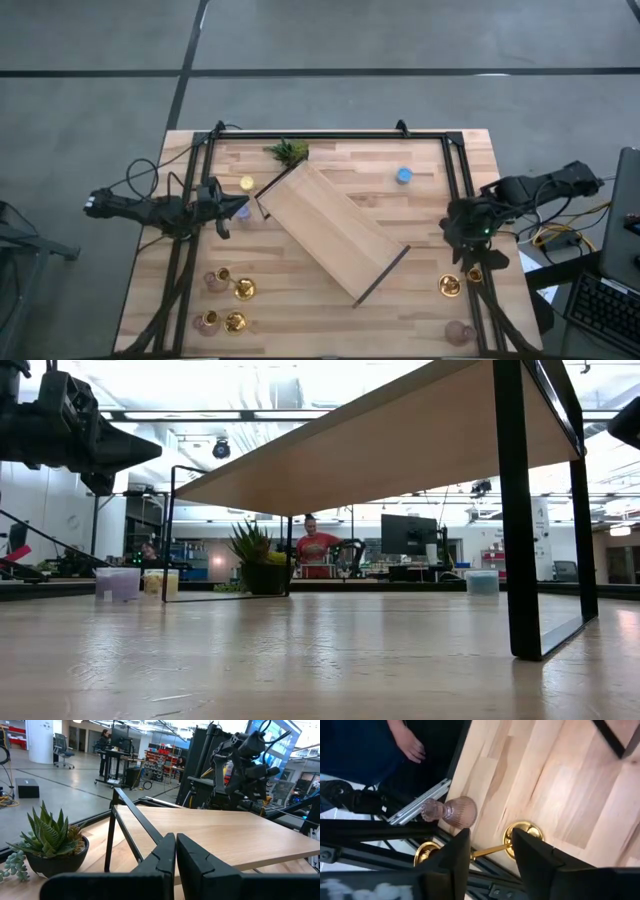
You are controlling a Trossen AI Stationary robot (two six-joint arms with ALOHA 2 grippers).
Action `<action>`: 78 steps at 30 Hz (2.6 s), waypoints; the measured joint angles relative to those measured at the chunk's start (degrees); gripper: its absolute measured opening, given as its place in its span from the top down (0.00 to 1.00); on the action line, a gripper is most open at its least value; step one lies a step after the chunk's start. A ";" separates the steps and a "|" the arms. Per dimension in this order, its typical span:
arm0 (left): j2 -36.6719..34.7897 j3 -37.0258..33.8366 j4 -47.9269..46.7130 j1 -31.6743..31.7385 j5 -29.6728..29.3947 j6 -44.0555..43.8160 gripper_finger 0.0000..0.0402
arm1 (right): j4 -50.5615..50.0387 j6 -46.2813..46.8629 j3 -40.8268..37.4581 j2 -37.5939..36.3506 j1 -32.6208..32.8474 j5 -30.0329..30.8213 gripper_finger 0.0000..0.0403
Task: Pick & Place candle stick holders
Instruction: Put the top right gold candle holder on the shelf
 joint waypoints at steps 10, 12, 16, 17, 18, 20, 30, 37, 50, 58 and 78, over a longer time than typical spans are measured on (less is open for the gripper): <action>0.02 0.01 -0.01 0.01 0.00 -0.02 0.95 | -1.34 20.07 0.03 4.89 0.05 0.08 0.62; 0.01 0.02 -0.02 0.02 0.00 -0.02 0.95 | -3.05 20.52 -0.02 5.94 0.13 0.20 0.63; 0.01 0.01 0.00 0.00 0.00 -0.01 0.95 | -3.74 23.09 -0.09 8.82 0.11 0.44 0.64; 0.02 0.01 -0.01 -0.01 0.00 -0.02 0.95 | -3.78 23.91 -0.10 9.69 0.11 0.38 0.64; 0.02 0.01 0.00 0.00 0.00 -0.01 0.95 | -3.80 24.61 -0.10 10.53 0.12 0.27 0.65; 0.01 0.00 0.00 0.00 0.00 -0.01 0.95 | -4.64 26.03 -0.10 12.14 0.41 0.12 0.65; 0.00 0.02 0.00 -0.01 0.00 0.00 0.95 | -6.63 26.03 -0.16 19.84 0.53 -2.76 0.63; 0.00 0.02 0.00 0.00 0.00 0.00 0.95 | -6.85 26.05 -0.18 24.05 0.64 -6.42 0.66; 0.01 0.01 0.00 0.01 0.00 -0.02 0.95 | -7.04 26.02 -0.18 28.41 2.88 -11.57 0.67; 0.02 0.02 0.00 0.00 -0.02 -0.02 0.95 | -6.83 25.80 -0.18 31.12 4.13 -14.01 0.70; 0.00 0.00 0.00 -0.01 0.00 0.00 0.95 | -7.92 23.02 -0.16 32.51 6.17 -14.10 0.96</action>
